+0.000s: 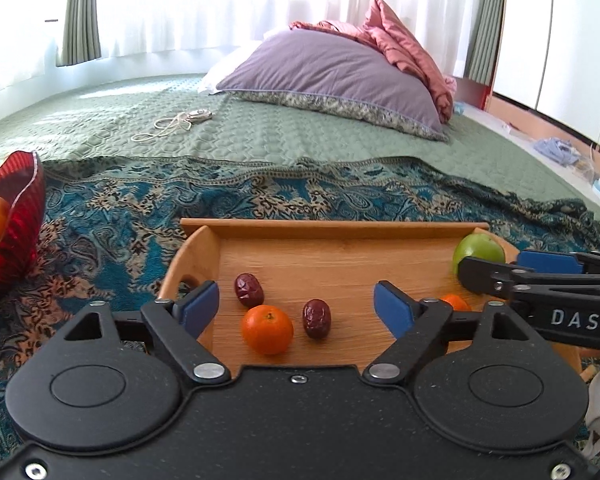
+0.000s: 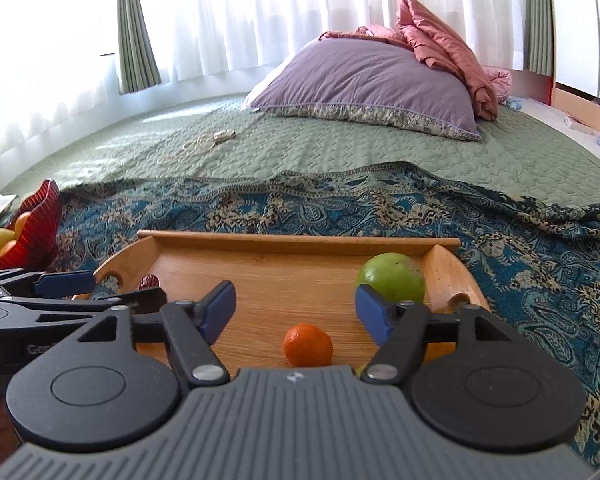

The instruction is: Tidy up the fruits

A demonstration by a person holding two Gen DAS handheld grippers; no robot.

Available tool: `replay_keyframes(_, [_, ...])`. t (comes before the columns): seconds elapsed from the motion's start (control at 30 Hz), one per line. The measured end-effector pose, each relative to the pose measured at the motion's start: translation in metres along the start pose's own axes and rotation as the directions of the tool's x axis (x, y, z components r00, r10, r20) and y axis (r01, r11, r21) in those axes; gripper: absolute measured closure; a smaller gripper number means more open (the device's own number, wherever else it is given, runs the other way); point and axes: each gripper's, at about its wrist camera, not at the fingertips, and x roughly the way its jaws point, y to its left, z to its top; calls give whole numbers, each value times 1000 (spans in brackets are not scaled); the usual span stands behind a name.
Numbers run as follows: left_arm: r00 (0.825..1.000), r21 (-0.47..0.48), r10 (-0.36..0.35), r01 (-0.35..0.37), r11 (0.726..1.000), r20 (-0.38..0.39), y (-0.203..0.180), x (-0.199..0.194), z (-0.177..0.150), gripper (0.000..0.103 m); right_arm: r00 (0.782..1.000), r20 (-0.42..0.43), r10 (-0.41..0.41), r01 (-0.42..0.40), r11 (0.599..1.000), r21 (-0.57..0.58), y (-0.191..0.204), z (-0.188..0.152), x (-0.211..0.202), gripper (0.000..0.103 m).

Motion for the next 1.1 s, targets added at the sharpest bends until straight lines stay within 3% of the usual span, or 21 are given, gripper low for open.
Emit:
replay_keyframes(0.43, [999,58,1,-4,998,39,-5,-48,-31,12,997,79,-25,29,998,-49,3,-21,-41,13])
replay_keyframes(0.8, [999,28,-6,5,1000,39,-5,-74,-65,11,987,146,-61,75,993,-86,8,-52,-75,10])
replay_keyframes(1.1, [1000,29,-14,14,999,21,-9,-85,-96,11,985,150,-80,94,992,-89,14,-81,-91,3])
